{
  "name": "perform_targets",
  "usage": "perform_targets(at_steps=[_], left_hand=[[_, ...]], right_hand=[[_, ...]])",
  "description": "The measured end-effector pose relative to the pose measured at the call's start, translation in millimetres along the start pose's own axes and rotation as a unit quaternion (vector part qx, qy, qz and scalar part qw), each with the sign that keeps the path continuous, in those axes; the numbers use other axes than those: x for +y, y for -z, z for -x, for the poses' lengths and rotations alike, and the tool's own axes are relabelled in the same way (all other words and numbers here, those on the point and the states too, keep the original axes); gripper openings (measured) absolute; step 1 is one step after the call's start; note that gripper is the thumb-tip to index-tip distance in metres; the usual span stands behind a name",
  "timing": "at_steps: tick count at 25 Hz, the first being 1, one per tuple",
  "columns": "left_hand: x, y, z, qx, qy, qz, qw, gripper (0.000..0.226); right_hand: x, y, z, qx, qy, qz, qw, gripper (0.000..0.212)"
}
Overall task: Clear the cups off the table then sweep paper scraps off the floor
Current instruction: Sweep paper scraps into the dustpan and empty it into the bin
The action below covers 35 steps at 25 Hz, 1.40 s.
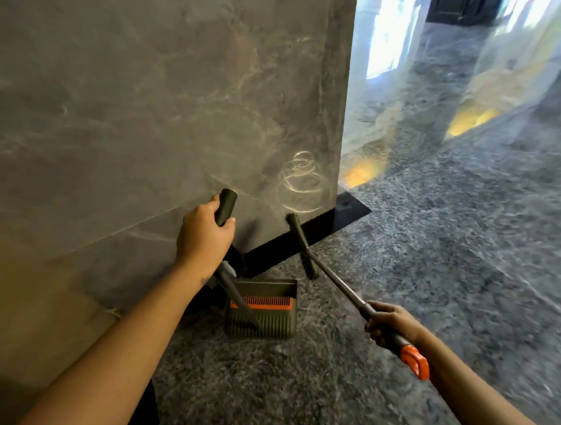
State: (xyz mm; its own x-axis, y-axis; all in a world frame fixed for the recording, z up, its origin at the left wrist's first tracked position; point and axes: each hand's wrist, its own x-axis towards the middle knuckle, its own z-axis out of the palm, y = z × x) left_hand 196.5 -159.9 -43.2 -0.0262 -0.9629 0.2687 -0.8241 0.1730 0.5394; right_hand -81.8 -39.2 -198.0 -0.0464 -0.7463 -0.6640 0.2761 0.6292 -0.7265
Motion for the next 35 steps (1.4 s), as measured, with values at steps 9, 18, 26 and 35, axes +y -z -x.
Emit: perform_targets(at_steps=[9, 18, 26, 35], left_hand=[[161, -177, -14, -0.154, -0.160, 0.099, 0.970, 0.054], [370, -377, 16, -0.325, -0.284, 0.146, 0.890, 0.055], [536, -467, 122, -0.485, -0.453, 0.196, 0.722, 0.054], [556, -460, 271, -0.634, -0.636, 0.168, 0.407, 0.055]], right_hand=[[55, 165, 42, 0.176, -0.041, -0.221, 0.958, 0.055], [57, 372, 74, 0.290, -0.040, -0.360, 0.886, 0.029], [88, 404, 163, 0.436, 0.031, -0.487, 0.756, 0.050], [135, 278, 192, 0.604, 0.058, -0.614, 0.505, 0.027]])
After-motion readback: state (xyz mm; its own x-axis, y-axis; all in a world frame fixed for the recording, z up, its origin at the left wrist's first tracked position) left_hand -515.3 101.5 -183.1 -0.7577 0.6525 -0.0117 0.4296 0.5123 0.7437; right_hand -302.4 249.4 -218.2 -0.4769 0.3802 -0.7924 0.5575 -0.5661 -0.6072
